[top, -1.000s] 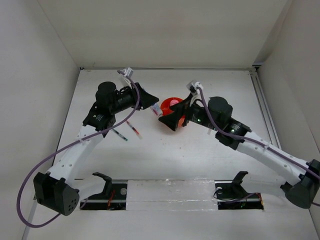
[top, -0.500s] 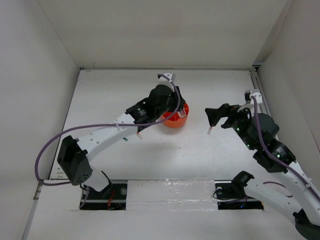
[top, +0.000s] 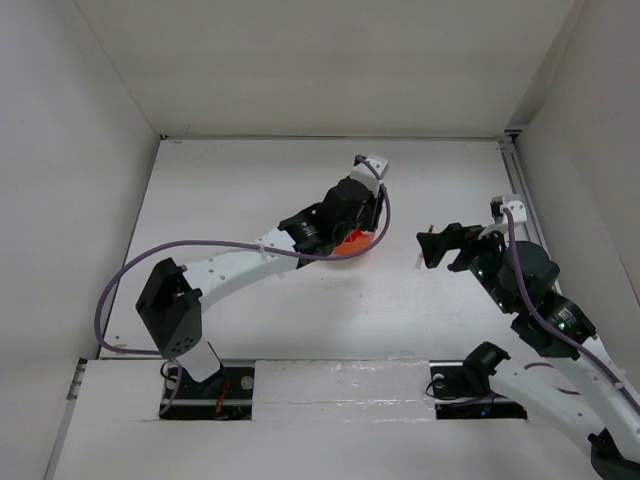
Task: Sort the stationery into containers
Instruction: Place the stationery in the storage box.
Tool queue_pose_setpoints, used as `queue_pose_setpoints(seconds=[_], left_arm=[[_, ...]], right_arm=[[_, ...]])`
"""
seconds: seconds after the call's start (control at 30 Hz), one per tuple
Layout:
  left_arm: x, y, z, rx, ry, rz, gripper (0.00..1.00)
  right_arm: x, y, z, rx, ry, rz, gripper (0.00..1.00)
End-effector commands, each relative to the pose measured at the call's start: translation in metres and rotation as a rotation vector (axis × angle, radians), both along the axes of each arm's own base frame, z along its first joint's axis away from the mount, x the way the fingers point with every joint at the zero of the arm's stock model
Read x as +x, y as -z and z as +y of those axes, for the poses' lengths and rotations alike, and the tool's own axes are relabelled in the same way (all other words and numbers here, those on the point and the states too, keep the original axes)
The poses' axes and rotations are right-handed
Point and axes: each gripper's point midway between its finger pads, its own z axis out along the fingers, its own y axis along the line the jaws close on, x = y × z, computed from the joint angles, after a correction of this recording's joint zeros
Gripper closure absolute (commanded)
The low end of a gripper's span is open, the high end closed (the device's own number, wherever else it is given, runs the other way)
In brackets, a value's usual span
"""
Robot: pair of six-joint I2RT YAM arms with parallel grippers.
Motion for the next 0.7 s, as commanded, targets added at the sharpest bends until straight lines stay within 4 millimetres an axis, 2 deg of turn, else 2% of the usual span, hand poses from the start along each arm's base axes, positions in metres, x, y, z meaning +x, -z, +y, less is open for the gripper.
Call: queue_pose_setpoints(seconds=[0.0, 0.07, 0.1, 0.3, 0.47, 0.57, 0.67], left_arm=[[0.009, -0.023, -0.013, 0.004, 0.080, -0.146, 1.00], [0.014, -0.020, -0.016, -0.002, 0.110, -0.146, 1.00], [0.023, -0.009, -0.015, 0.016, 0.111, -0.138, 1.00], [0.035, 0.000, -0.030, 0.055, 0.163, -0.145, 1.00], [0.051, 0.024, -0.032, 0.093, 0.170, -0.108, 1.00], [0.052, 0.022, -0.032, 0.100, 0.173, -0.113, 1.00], [0.053, 0.029, -0.032, 0.113, 0.177, -0.112, 1.00]], right_arm=[[-0.001, -0.008, -0.001, -0.002, -0.007, -0.032, 0.00], [-0.002, -0.011, -0.002, 0.004, -0.007, -0.041, 0.00], [-0.003, -0.009, -0.003, -0.001, -0.007, -0.034, 0.00], [-0.006, -0.008, -0.008, -0.012, 0.001, -0.036, 0.00], [-0.009, -0.010, -0.007, -0.005, -0.010, -0.043, 0.00], [-0.009, -0.008, -0.008, -0.010, -0.010, -0.035, 0.00], [-0.009, -0.004, -0.007, -0.016, -0.010, -0.028, 0.00]])
